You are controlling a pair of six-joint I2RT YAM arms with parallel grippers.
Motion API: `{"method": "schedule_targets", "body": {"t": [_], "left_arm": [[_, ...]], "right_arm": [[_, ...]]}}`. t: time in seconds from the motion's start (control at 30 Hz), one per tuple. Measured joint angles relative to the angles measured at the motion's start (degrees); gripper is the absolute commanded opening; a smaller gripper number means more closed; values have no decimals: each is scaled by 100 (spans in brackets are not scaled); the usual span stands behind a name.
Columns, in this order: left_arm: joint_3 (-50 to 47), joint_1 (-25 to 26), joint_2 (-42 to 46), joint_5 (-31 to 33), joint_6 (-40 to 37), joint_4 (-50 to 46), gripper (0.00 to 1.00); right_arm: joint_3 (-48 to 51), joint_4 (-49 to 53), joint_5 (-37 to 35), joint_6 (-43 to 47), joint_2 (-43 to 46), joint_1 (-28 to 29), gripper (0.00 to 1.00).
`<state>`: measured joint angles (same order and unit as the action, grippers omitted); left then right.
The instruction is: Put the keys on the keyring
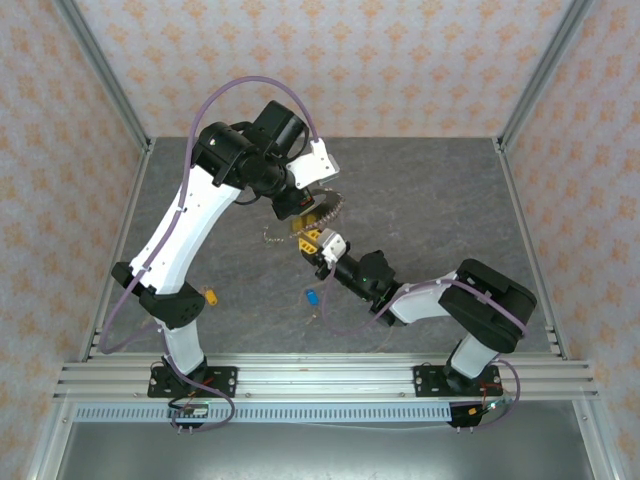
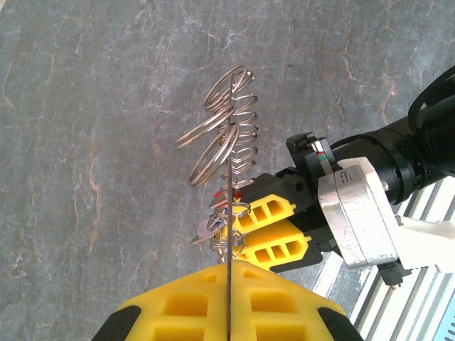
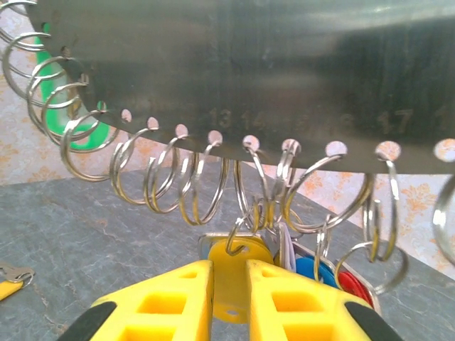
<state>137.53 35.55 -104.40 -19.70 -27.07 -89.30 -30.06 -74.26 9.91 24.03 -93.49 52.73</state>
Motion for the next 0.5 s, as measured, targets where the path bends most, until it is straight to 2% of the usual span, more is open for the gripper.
{"method": "schedule_targets", "body": {"t": [0.5], "left_arm": [[0,0,0,2,2,0,0]], "right_arm": [[195,98,505,155,490,0,18]]}}
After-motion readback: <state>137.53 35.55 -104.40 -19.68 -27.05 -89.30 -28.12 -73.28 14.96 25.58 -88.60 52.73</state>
